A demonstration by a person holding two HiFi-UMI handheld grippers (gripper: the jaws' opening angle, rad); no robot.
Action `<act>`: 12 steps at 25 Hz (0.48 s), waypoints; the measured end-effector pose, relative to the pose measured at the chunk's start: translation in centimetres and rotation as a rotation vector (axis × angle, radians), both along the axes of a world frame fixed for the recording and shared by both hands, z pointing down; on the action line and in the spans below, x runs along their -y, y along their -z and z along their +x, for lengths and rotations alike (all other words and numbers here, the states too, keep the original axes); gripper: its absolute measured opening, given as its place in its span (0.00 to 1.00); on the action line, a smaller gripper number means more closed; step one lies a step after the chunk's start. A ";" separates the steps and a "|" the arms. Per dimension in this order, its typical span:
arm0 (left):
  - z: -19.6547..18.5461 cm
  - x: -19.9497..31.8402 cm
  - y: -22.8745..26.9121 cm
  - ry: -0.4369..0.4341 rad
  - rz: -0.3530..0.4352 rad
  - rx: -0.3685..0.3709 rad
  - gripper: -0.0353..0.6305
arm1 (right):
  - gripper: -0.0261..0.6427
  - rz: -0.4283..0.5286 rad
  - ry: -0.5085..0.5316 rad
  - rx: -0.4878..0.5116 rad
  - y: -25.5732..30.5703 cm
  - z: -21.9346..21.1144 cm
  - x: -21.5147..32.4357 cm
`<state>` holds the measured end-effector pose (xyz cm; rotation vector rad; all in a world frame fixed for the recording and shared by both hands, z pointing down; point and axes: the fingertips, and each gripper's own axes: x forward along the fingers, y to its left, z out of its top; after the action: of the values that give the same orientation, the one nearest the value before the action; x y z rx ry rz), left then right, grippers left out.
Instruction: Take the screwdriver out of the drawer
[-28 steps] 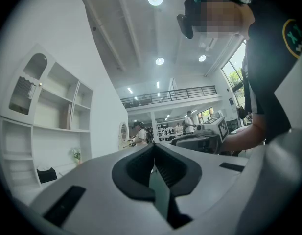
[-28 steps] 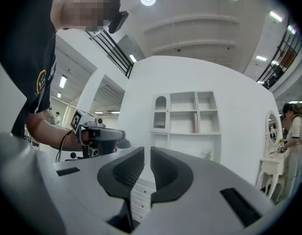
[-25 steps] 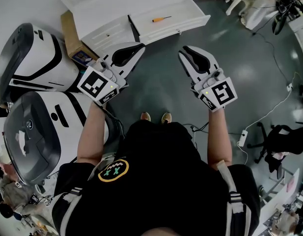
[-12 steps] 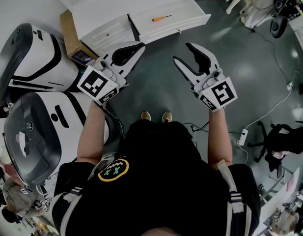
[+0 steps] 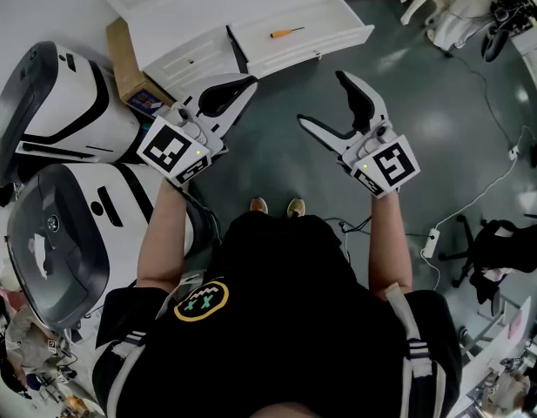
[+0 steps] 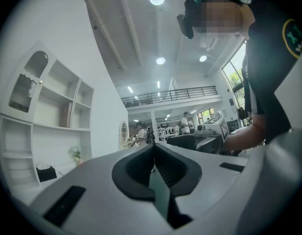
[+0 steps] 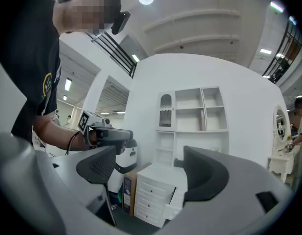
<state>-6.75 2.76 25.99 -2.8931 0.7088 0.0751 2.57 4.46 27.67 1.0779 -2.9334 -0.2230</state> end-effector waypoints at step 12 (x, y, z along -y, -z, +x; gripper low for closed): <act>-0.1 0.0 -0.2 0.005 -0.005 0.005 0.08 | 0.90 -0.041 0.008 0.024 -0.8 0.2 0.1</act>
<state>-6.87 2.71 26.23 -2.8951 0.7168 0.0661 2.72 4.32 28.51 1.0708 -2.9501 -0.1501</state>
